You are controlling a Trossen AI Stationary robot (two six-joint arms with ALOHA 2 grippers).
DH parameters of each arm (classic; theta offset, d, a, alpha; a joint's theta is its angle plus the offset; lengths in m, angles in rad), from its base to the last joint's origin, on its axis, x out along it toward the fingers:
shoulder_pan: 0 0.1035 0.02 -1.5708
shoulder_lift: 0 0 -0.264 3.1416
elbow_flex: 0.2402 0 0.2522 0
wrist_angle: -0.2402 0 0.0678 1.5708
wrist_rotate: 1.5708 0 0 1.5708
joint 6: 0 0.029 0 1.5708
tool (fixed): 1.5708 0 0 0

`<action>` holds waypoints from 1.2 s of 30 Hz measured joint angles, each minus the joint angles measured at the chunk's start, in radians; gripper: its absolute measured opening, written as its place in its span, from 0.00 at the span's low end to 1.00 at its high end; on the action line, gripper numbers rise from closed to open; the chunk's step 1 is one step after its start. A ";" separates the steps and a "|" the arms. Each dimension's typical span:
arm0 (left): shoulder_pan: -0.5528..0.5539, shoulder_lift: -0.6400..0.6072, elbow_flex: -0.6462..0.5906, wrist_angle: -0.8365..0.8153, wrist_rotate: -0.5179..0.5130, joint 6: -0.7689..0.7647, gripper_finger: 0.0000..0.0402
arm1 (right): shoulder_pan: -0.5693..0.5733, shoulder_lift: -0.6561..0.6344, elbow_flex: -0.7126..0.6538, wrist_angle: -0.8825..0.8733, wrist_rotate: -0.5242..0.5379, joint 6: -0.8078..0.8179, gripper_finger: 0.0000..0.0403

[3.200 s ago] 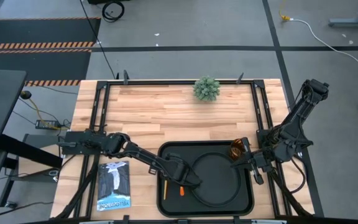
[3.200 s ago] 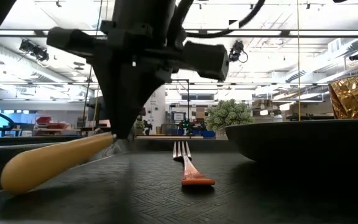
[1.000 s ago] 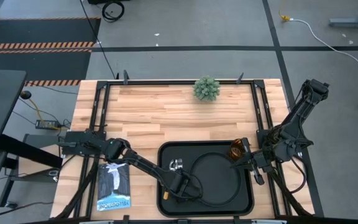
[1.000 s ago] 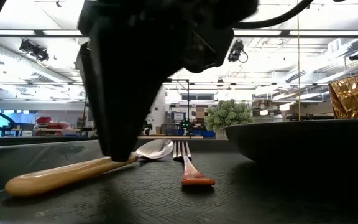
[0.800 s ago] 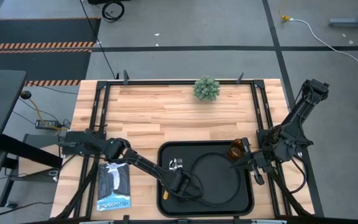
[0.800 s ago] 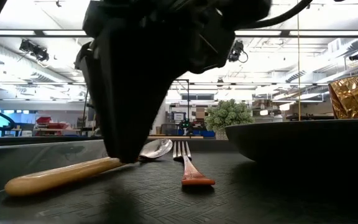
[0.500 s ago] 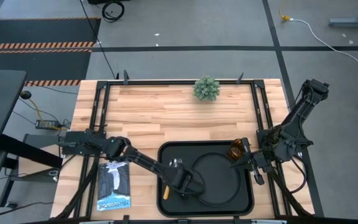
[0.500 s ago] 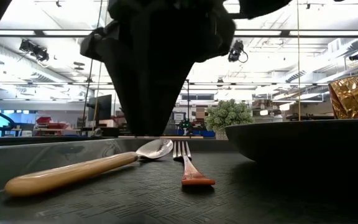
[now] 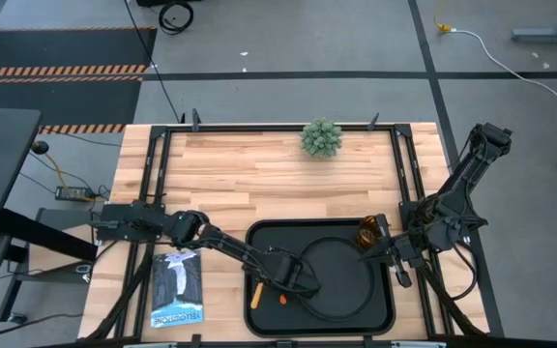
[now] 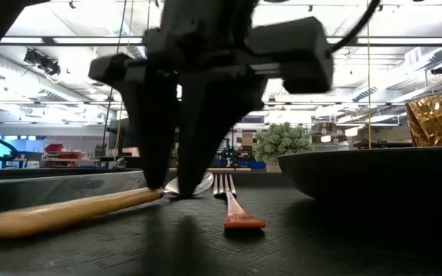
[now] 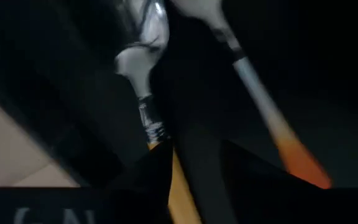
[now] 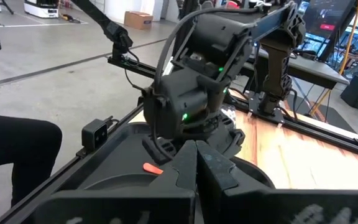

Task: Pick and place plate/cup/fork/spoon on tray
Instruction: Put the yellow spoon to the left orange fork on the black tray

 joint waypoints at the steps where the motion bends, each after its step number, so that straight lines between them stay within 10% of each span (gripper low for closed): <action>1: 0.000 0.000 0.000 -0.007 -0.002 0.000 0.37 | 0.000 0.000 0.000 0.000 0.000 0.000 0.02; 36: 0.009 0.012 0.000 -0.092 0.028 0.022 0.32 | 0.000 0.000 0.000 0.014 -0.024 0.007 0.02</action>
